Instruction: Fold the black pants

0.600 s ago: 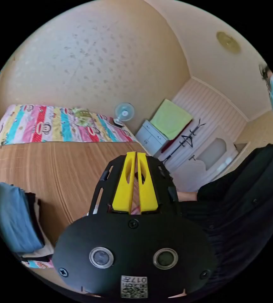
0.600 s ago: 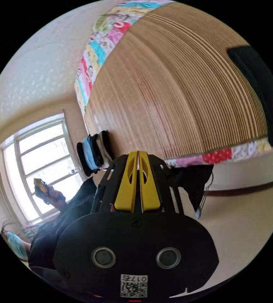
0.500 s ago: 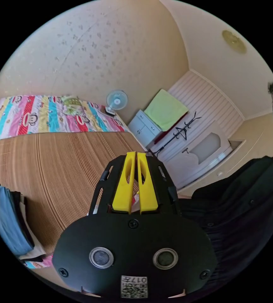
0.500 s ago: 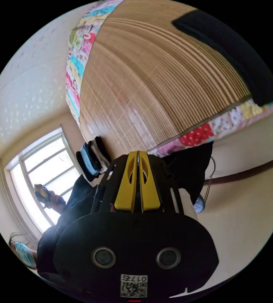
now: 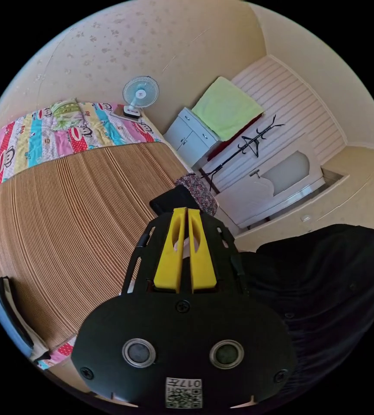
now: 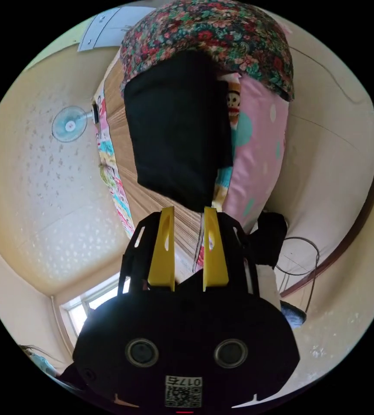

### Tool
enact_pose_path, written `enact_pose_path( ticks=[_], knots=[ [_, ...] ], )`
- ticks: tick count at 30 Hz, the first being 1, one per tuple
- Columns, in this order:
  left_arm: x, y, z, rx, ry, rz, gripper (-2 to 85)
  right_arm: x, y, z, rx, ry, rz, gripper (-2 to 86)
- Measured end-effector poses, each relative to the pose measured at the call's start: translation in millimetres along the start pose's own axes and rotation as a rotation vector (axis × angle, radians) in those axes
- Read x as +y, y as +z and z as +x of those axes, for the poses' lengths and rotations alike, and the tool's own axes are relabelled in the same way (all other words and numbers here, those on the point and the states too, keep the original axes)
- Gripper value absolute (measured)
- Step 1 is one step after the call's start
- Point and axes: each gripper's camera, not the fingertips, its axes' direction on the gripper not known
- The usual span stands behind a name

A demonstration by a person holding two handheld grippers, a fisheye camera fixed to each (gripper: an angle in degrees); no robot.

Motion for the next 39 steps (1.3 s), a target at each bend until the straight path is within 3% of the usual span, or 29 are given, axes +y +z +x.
enact_pose_path(
  ticks=[5,7,8,11,14,16,19,24,27,31,35,39],
  knots=[
    [25.7,20.4,-21.0,-0.082,-0.081,0.026,-0.3,-21.9,46.4,-31.5,0.075,0.078,-0.087,10.5],
    [40.4,16.7,-33.9,-0.115,-0.132,0.054,0.0,-24.5,54.6,-68.8,0.139,0.123,-0.089,6.7],
    [50.7,12.4,-44.4,-0.127,-0.171,0.081,0.3,-23.5,53.5,-88.6,0.176,0.091,-0.079,5.8],
    [74.6,2.7,-70.1,-0.169,-0.260,0.170,1.2,-4.7,43.4,-219.4,0.358,-0.273,0.024,3.5],
    [87.4,6.2,-93.4,-0.187,-0.318,0.234,1.6,-3.0,33.4,-330.7,0.250,-0.563,0.035,2.6],
    [85.8,16.0,-105.0,-0.186,-0.322,0.239,1.8,-15.1,31.4,-393.9,0.074,-0.757,-0.067,2.2],
    [68.1,41.2,-124.8,-0.177,-0.305,0.198,2.0,-23.8,20.1,-423.8,-0.113,-0.885,-0.158,1.7],
    [29.6,92.0,-149.0,-0.142,-0.219,0.101,3.3,-8.5,-15.6,-343.8,0.237,-0.558,0.124,2.2],
    [20.4,112.3,-162.0,-0.157,-0.188,0.067,3.8,6.0,-15.6,-242.2,0.320,-0.240,0.133,5.3],
    [15.5,131.6,-187.8,-0.124,-0.196,0.046,4.5,37.9,1.0,-116.1,0.159,0.068,0.087,9.8],
    [13.7,158.5,-212.8,-0.105,-0.198,0.010,4.8,67.4,17.2,-63.5,-0.106,0.166,0.136,10.0],
    [14.3,185.4,-230.3,-0.078,-0.187,-0.022,5.0,108.6,5.6,-57.1,-0.297,0.177,0.281,3.4]
  ],
)
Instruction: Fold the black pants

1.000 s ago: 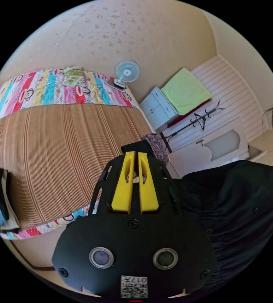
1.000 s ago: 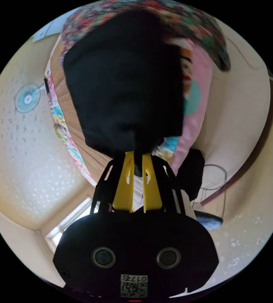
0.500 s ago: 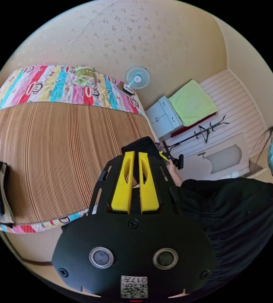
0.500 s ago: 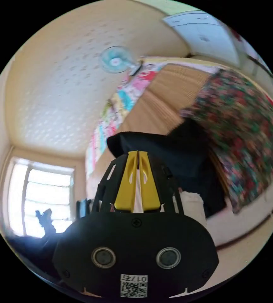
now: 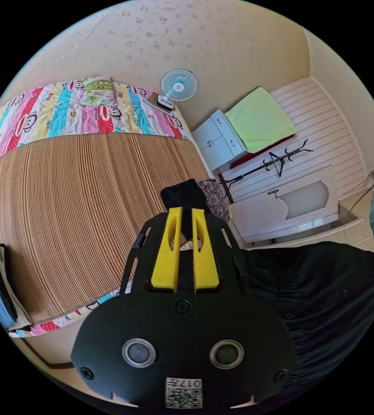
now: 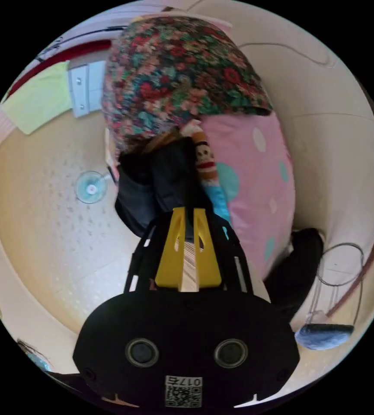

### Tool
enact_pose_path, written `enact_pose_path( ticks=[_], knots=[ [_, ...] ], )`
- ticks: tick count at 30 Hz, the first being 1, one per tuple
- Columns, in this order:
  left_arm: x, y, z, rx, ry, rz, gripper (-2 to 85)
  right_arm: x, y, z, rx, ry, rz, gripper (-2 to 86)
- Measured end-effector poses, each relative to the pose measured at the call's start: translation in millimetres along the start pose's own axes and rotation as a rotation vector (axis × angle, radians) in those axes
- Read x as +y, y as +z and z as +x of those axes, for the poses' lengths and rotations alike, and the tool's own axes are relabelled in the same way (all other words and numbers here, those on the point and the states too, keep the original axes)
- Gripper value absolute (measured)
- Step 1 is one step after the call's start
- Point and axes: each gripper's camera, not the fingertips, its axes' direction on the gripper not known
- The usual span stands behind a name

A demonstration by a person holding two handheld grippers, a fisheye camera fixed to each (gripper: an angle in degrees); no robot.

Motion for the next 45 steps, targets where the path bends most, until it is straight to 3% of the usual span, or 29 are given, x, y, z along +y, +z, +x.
enact_pose_path(
  ticks=[2,4,6,13,19,22,28,33,39,43,45],
  knots=[
    [0.5,7.4,-4.2,0.004,0.013,0.002,5.0,10.3,-3.0,-2.2,-0.163,-0.063,-0.034,2.5],
    [2.3,12.2,-8.3,0.006,0.021,0.013,5.0,16.6,5.3,-1.1,-0.589,-0.125,-0.117,1.8],
    [3.9,18.9,-12.3,0.019,0.043,0.027,5.1,23.1,11.2,-18.5,-0.696,-0.185,-0.178,1.4],
    [-9.6,50.9,20.5,0.028,0.223,0.039,6.4,137.0,51.4,-175.2,-0.511,-0.653,-0.585,0.8],
    [-23.8,87.6,77.2,0.054,0.442,0.006,7.6,298.9,47.8,-248.2,-0.525,-1.053,-0.838,0.7],
    [-27.9,96.2,103.5,0.054,0.521,0.020,10.2,384.3,34.9,-262.3,-0.452,-1.245,-0.865,0.8],
    [-33.6,90.2,156.3,0.026,0.663,0.129,12.4,508.7,28.1,-237.4,-0.600,-1.406,-1.035,1.3],
    [1.4,66.4,208.0,-0.005,0.749,0.269,13.5,624.3,38.7,-189.5,-0.525,-1.573,-1.121,1.3],
    [52.3,20.4,224.3,-0.169,0.688,0.415,13.6,692.8,76.1,-112.0,-0.604,-1.569,-1.147,1.3],
    [63.5,-24.4,219.2,-0.077,0.607,0.401,15.2,747.3,100.5,-63.5,-0.571,-1.660,-1.124,1.1],
    [59.7,-35.3,222.7,-0.128,0.548,0.343,16.9,775.3,116.9,-42.1,-0.548,-1.692,-1.140,1.0]
  ],
)
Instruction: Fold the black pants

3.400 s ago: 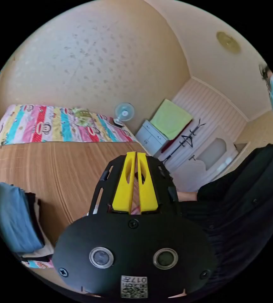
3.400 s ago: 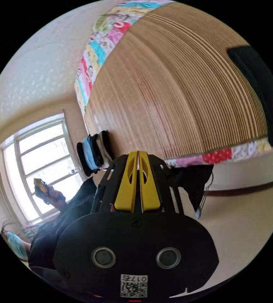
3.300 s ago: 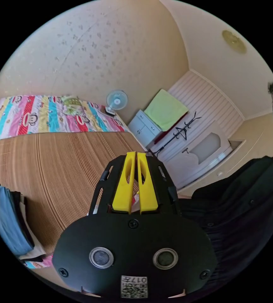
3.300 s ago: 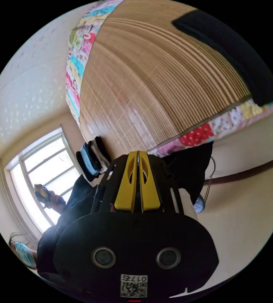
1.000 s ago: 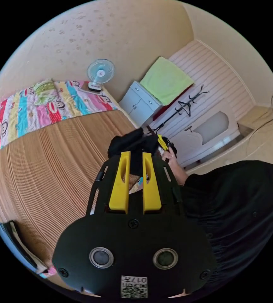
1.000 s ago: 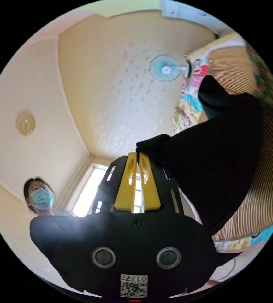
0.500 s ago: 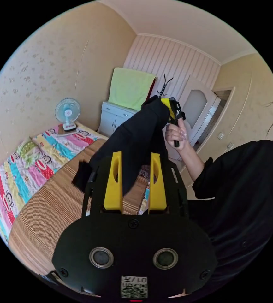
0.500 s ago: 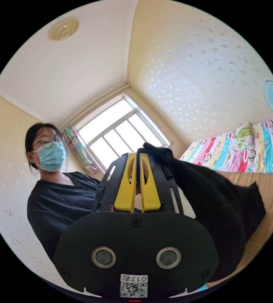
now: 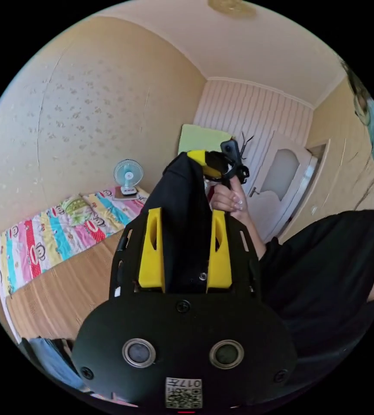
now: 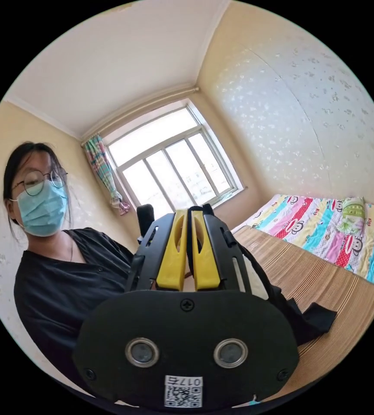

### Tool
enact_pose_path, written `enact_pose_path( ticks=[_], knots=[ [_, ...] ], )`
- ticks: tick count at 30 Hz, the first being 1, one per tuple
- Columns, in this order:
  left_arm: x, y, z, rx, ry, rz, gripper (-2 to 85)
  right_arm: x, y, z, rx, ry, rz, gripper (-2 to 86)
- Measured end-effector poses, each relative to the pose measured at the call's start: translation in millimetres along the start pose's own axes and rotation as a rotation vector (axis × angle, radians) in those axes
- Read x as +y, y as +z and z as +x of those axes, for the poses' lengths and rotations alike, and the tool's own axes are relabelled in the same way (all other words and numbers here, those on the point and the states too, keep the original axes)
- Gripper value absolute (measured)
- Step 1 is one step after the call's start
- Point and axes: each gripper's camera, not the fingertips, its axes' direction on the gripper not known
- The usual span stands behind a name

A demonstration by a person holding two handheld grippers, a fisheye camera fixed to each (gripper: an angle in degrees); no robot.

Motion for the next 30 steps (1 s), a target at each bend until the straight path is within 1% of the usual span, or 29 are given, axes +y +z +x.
enact_pose_path(
  ticks=[2,3,4,5,6,7,11,13,14,15,16,17,18,21,24,26,27,28,30],
  knots=[
    [-5.8,-0.4,6.0,-0.027,-0.006,-0.050,18.6,5.7,37.0,5.8,0.019,0.010,-0.025,1.0],
    [-7.2,-1.7,11.0,-0.079,-0.017,-0.068,19.4,10.2,60.2,11.8,0.025,0.023,-0.041,0.9],
    [-7.1,-2.4,12.9,-0.117,-0.025,-0.074,18.9,15.4,81.6,17.3,0.010,0.022,-0.064,0.9],
    [-5.4,-4.6,15.2,-0.196,-0.037,-0.076,17.9,18.8,91.2,19.6,0.001,0.017,-0.072,0.8],
    [-2.8,-9.7,15.4,-0.252,-0.044,-0.065,15.3,26.3,106.2,23.9,-0.017,0.008,-0.078,0.9],
    [-1.8,-13.1,14.8,-0.263,-0.045,-0.058,14.0,34.5,116.9,28.2,-0.036,0.000,-0.077,0.9],
    [-1.7,-48.6,3.6,-0.187,-0.059,0.051,12.6,60.0,134.3,39.1,-0.103,-0.037,-0.055,1.0],
    [-15.5,-51.6,2.7,-0.179,-0.052,0.029,12.7,72.8,144.4,37.7,-0.150,-0.102,-0.049,1.0],
    [-28.4,-50.3,4.9,-0.147,-0.027,0.018,12.8,75.1,147.0,36.8,-0.159,-0.120,-0.048,1.0],
    [-42.6,-46.7,8.5,-0.067,0.014,0.016,11.4,78.1,153.3,35.2,-0.180,-0.160,-0.050,1.0],
    [-49.2,-45.1,10.1,-0.028,0.033,0.019,10.7,78.8,159.5,35.2,-0.196,-0.187,-0.061,1.0],
    [-61.2,-46.0,11.4,0.009,0.049,0.045,8.0,78.9,161.8,35.6,-0.195,-0.195,-0.065,1.1],
    [-71.6,-51.6,11.1,0.018,0.056,0.090,6.0,79.9,163.4,35.4,-0.162,-0.206,-0.063,1.1],
    [-99.5,-61.1,5.4,0.040,0.044,0.168,3.7,90.8,158.5,25.2,0.009,-0.224,-0.082,1.2],
    [-132.0,-67.1,4.3,0.091,0.031,0.214,2.8,126.1,145.9,16.7,0.059,-0.251,-0.118,0.9],
    [-151.0,-68.4,6.5,0.159,0.027,0.230,2.4,161.1,131.5,22.1,0.127,-0.201,-0.102,1.0],
    [-162.8,-69.1,10.4,0.184,0.020,0.245,2.2,189.1,121.8,30.2,0.214,-0.131,-0.079,1.1],
    [-168.9,-70.0,13.1,0.183,0.017,0.253,2.1,221.0,113.2,39.9,0.303,-0.053,-0.049,1.6],
    [-196.6,-76.8,25.1,0.157,0.014,0.276,1.8,270.8,106.5,54.9,0.400,0.046,-0.013,2.7]
  ],
)
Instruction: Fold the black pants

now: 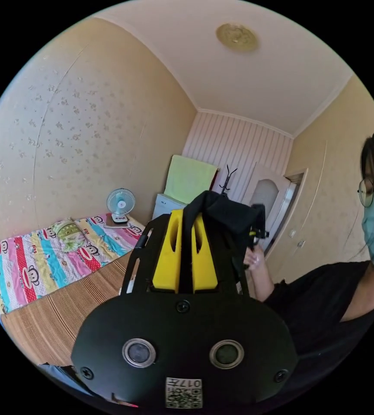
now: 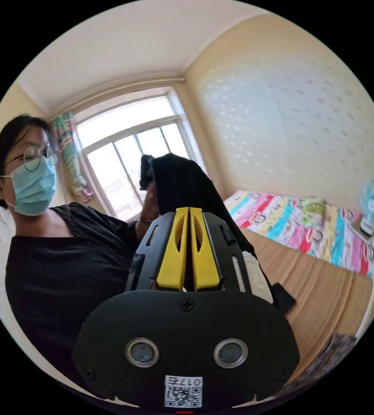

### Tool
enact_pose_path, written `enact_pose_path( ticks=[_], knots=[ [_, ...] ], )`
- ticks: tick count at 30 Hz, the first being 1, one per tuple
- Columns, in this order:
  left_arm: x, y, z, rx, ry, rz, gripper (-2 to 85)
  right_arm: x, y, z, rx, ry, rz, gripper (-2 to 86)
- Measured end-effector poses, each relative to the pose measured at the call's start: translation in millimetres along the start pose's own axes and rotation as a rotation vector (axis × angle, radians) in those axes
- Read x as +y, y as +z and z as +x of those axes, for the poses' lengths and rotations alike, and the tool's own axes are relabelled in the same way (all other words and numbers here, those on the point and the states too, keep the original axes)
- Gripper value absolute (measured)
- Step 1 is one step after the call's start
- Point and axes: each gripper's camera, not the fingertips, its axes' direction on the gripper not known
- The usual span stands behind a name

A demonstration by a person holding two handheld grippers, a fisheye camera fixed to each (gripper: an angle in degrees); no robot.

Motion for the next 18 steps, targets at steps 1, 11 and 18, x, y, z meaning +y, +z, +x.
enact_pose_path(
  ticks=[1,11,18],
  knots=[
    [-8.1,0.7,3.3,-0.002,0.003,0.006,1.7,32.1,5.8,10.9,0.047,0.061,-0.005,3.9],
    [-166.3,-19.0,77.0,0.061,0.036,0.126,1.4,161.8,119.7,-26.6,0.488,0.054,-0.057,23.5],
    [-239.7,-73.0,120.6,0.078,0.052,0.190,2.1,132.0,159.3,-97.1,0.904,-0.373,0.154,22.3]
  ],
)
